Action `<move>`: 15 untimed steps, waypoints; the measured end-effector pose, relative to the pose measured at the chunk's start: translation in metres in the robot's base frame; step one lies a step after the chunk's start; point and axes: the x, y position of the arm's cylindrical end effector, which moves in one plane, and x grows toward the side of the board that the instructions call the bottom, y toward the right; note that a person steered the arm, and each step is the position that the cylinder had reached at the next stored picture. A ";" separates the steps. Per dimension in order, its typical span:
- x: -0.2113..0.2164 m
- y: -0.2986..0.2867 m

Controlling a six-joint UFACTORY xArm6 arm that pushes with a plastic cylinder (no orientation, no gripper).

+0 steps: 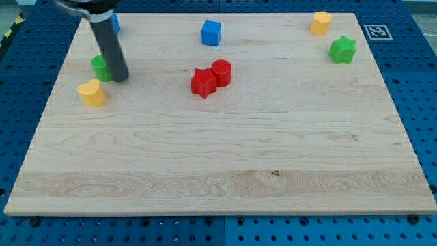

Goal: Move the red circle to the right center of the board

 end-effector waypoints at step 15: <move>0.066 0.285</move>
